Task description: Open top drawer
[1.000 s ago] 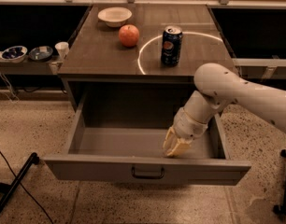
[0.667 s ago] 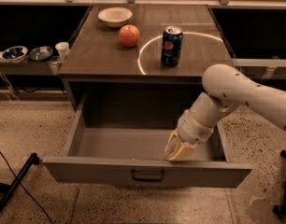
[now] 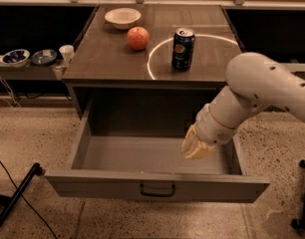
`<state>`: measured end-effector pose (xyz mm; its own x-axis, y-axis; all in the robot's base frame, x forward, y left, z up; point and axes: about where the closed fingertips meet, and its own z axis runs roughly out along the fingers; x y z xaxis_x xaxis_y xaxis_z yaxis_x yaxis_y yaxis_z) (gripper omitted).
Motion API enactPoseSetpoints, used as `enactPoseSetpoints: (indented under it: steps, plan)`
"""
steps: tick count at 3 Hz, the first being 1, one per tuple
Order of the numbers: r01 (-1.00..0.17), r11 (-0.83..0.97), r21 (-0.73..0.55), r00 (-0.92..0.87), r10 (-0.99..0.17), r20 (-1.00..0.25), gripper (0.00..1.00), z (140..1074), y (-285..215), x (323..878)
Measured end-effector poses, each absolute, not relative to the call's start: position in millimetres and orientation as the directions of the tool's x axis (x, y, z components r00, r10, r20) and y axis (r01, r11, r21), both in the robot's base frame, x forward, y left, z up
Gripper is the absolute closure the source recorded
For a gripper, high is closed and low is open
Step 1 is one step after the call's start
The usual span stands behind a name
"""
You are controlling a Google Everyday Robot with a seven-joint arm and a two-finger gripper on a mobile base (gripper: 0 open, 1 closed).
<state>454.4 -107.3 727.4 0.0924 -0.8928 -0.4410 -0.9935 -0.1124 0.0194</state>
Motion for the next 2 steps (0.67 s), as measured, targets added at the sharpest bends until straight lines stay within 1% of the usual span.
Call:
enactPoseSetpoints:
  steps: [1,2]
  plan:
    - [-0.996,-0.042,-0.085,0.072,-0.918,-0.390,1.00,754.9,-117.4,469.9]
    - [-0.995,-0.040,-0.090,0.072,-0.919,-0.389,0.73,756.7,-117.2,470.5]
